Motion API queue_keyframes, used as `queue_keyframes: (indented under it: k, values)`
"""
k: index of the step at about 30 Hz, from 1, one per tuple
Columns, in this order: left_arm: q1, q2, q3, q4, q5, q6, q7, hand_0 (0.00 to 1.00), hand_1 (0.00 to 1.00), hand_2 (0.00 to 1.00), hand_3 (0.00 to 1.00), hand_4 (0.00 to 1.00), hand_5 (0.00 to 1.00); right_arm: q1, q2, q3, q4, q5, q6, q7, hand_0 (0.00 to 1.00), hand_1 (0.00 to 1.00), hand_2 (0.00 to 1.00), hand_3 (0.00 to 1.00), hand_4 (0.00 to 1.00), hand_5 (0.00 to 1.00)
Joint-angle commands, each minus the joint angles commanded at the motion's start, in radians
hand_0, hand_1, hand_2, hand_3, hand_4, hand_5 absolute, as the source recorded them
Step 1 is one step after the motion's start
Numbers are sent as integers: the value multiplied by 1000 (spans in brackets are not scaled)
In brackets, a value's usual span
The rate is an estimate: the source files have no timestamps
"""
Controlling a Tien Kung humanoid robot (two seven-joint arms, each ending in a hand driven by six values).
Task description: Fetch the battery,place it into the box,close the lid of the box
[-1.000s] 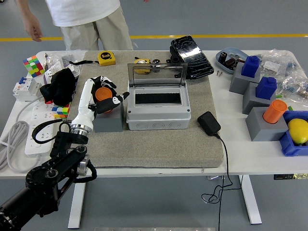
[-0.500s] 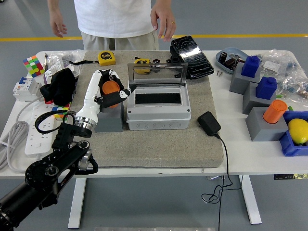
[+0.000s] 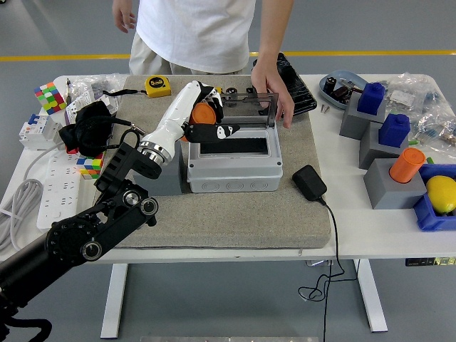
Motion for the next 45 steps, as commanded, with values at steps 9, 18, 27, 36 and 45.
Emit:
queue_keyframes:
  k: [9,18,27,36,45]
  values:
    - [-82,-88,70,89,157,-65,196,155,124,154,255,974,2,6,-3,-21,-1,8,0,-1,499,626,677,614,994,560]
    - [-157,-119,159,183,182,-109,268,162,126,162,291,979,31,15,-9,-40,1,9,-2,-1,499,626,677,613,993,562]
    - [-196,-119,177,274,186,-108,274,168,137,167,312,983,45,19,-10,-50,2,12,-3,-1,498,625,677,612,993,560]
    - [-240,-119,208,306,174,-120,286,168,139,167,317,984,53,17,-13,-57,1,15,-2,-2,498,625,676,611,992,561]
    - [-276,-119,225,305,162,-130,293,167,138,166,319,987,60,21,-12,-54,3,13,-2,-1,498,625,676,612,992,559]
